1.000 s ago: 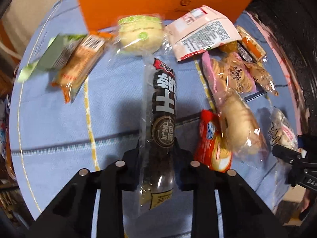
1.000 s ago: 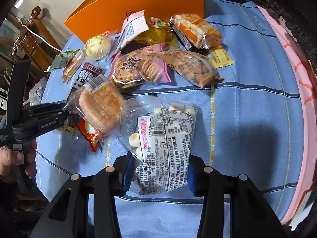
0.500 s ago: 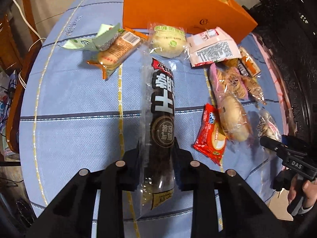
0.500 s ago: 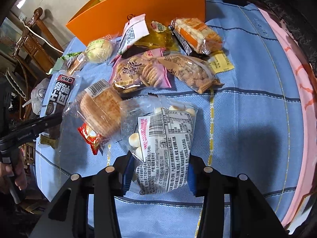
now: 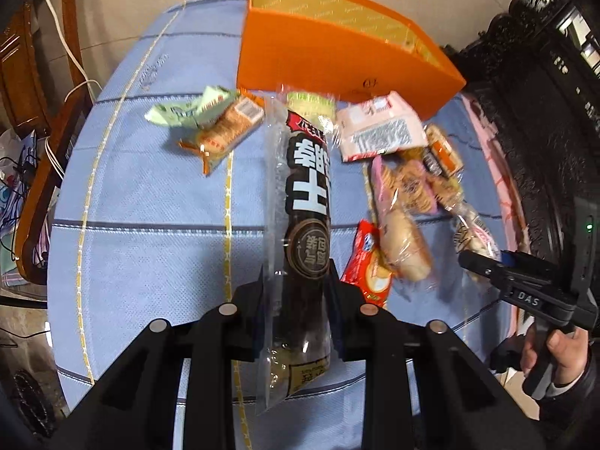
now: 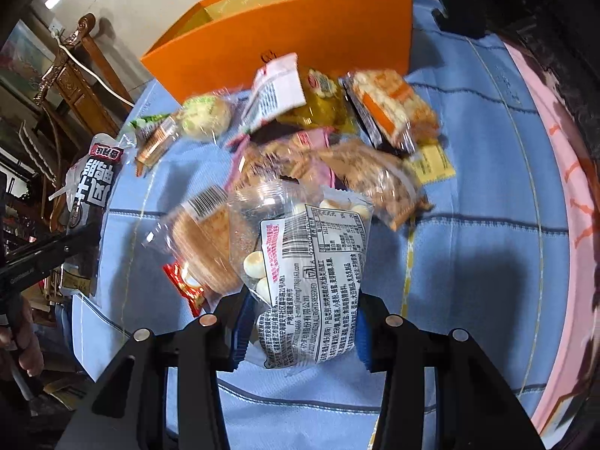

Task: Organize snacks
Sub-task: 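Carry both packs over the orange box and open both tools, then grasp the red cookie pack with the left tool while the right tool grasps the barcoded bread bag, then carry both packs over the orange box and open both tools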

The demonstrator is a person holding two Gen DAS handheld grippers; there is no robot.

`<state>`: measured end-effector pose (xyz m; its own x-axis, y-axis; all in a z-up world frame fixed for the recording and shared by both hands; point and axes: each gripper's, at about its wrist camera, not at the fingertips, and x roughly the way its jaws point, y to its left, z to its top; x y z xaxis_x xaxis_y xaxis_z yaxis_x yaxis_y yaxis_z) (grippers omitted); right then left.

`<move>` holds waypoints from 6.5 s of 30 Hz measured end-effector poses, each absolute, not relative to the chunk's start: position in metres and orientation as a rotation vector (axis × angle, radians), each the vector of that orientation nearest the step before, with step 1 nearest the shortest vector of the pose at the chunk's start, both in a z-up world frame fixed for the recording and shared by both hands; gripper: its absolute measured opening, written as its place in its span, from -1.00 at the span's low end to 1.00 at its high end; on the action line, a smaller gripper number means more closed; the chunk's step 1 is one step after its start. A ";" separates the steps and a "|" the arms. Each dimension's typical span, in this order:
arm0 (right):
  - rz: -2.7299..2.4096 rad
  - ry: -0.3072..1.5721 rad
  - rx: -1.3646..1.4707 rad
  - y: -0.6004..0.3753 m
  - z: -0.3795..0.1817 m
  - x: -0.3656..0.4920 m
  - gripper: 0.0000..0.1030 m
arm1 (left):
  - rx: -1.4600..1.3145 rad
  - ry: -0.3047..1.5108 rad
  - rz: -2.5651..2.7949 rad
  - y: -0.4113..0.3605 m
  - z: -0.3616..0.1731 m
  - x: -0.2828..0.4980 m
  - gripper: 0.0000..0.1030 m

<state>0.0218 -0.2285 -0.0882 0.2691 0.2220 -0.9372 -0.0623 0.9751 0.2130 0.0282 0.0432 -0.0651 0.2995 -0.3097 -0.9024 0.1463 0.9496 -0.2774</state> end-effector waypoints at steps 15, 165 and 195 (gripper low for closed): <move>0.181 1.081 0.148 -0.252 -0.011 0.103 -0.11 | -0.166 1.091 -0.339 0.022 0.008 0.098 -0.49; 0.135 1.362 0.137 -0.235 -0.141 0.015 0.29 | 0.199 1.387 -0.301 -0.060 -0.153 0.055 -0.13; 0.141 0.918 0.287 -0.270 0.023 0.193 0.12 | -0.074 1.051 -0.330 -0.029 0.034 0.221 -0.13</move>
